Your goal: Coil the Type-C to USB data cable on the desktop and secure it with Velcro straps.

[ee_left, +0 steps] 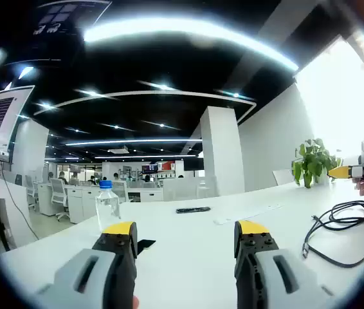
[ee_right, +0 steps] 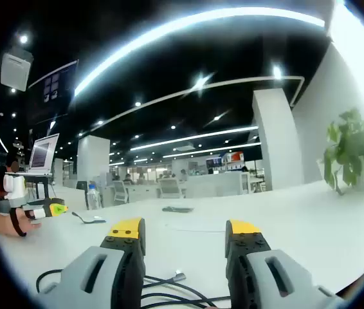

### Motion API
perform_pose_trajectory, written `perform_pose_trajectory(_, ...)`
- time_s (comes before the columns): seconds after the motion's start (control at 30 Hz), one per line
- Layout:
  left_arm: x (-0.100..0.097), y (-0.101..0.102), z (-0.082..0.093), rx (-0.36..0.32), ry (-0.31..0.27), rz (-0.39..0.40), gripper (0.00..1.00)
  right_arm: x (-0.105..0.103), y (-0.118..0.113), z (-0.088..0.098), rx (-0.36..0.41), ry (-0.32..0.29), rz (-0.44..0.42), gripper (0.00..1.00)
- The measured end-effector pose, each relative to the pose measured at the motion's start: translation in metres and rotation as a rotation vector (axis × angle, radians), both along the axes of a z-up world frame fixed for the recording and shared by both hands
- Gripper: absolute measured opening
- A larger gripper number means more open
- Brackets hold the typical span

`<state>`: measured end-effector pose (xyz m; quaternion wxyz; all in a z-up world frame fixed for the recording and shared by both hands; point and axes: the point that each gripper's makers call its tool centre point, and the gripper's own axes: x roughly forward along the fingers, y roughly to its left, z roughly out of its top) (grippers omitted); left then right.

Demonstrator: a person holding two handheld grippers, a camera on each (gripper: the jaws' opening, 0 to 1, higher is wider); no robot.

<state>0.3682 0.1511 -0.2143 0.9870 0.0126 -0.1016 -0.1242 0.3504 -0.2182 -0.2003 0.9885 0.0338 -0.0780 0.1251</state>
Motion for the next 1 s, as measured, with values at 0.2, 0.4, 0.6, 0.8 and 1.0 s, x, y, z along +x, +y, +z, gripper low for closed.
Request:
perform_pose_trajectory(0.2, 0.000, -0.004, -0.001, 0.011, 0.004, -0.010, 0.61, 0.001, -0.002, -0.003, 0.027, 0.019, -0.002, 0.47)
perform_pose_trajectory(0.4, -0.002, -0.007, 0.002, 0.039, -0.016, -0.013, 0.61, -0.002, -0.003, 0.004, 0.037, -0.001, -0.002, 0.46)
perform_pose_trajectory(0.6, -0.002, -0.007, 0.001, 0.043, -0.009, -0.007, 0.61, -0.004, 0.003, 0.004, 0.040, 0.002, 0.015, 0.46)
perform_pose_trajectory(0.8, -0.002, -0.008, 0.000, 0.050, -0.010, -0.010, 0.61, -0.005, 0.007, 0.003, 0.015, 0.002, 0.022, 0.46)
perform_pose_trajectory(1.0, -0.003, -0.010, 0.003, 0.068, -0.025, -0.011, 0.61, -0.004, 0.008, 0.003, -0.038, -0.007, 0.016, 0.46)
